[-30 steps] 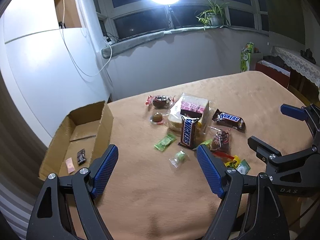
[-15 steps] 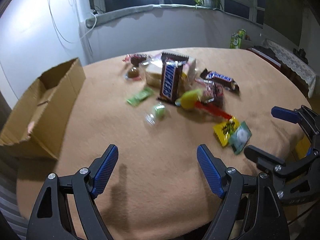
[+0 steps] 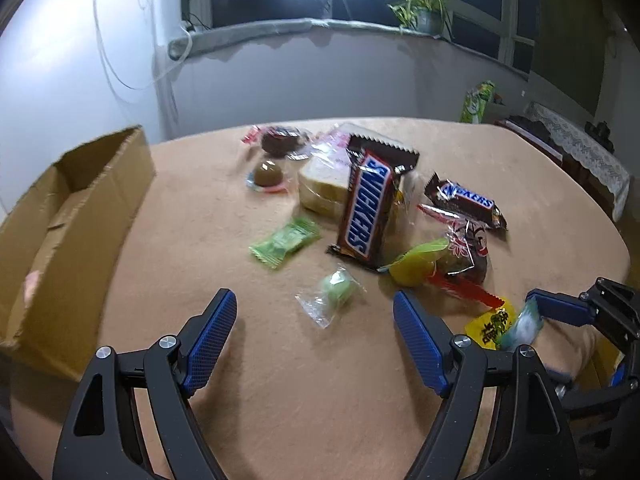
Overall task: Organize snacks
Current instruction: 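Grasp the green mint packet with the right gripper while the left grasps the clear green candy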
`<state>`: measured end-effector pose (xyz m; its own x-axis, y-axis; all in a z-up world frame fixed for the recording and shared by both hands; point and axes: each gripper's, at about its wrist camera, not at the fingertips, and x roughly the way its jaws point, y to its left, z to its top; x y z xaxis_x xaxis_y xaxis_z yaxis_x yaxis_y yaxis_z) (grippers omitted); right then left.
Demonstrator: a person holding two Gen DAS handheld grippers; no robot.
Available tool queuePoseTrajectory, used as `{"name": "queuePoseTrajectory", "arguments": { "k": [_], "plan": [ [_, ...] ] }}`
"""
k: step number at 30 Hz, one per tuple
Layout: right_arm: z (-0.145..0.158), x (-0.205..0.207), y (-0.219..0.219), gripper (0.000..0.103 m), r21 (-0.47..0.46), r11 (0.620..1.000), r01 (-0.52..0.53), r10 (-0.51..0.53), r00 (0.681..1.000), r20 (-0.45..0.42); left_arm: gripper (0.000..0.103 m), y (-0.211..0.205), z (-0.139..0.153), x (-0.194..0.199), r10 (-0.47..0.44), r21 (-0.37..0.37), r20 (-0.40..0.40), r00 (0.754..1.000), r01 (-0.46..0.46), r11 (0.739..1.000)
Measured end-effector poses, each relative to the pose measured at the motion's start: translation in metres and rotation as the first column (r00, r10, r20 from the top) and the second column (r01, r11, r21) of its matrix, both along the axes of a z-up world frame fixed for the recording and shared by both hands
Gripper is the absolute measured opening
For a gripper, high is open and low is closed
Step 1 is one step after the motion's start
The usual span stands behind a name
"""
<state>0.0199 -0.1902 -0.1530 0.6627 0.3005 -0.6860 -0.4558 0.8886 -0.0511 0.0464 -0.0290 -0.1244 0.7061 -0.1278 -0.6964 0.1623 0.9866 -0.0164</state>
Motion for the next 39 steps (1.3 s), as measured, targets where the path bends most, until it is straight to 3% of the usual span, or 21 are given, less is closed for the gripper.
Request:
{"name": "queuePoseTrajectory", "arguments": {
  "k": [6,10,16,27,39],
  "plan": [
    [0.001,0.003,-0.01,0.038,0.03,1.0,0.001,-0.001,1.0,-0.006,0.064,-0.006,-0.003,0.011,-0.018,0.004,-0.045,0.999,0.018,1.0],
    [0.001,0.004,-0.012,0.038,0.042,0.999,-0.001,0.001,1.0,-0.004,0.035,-0.011,-0.001,0.019,-0.029,0.024,-0.06,0.998,0.03,0.999],
    [0.004,0.007,-0.019,0.037,0.065,0.998,0.022,-0.022,1.0,-0.003,0.019,-0.007,0.0,0.024,-0.038,-0.007,-0.07,0.997,0.038,0.999],
    [0.019,0.01,-0.033,0.037,0.1,0.992,0.073,-0.077,0.997,0.032,0.017,0.002,0.012,0.013,-0.015,-0.056,-0.022,1.0,0.013,0.998],
    [0.07,0.011,-0.011,0.037,0.079,0.995,0.054,-0.065,0.987,0.146,0.017,0.027,0.081,-0.012,0.031,-0.073,0.134,0.99,-0.021,0.997]
  ]
}}
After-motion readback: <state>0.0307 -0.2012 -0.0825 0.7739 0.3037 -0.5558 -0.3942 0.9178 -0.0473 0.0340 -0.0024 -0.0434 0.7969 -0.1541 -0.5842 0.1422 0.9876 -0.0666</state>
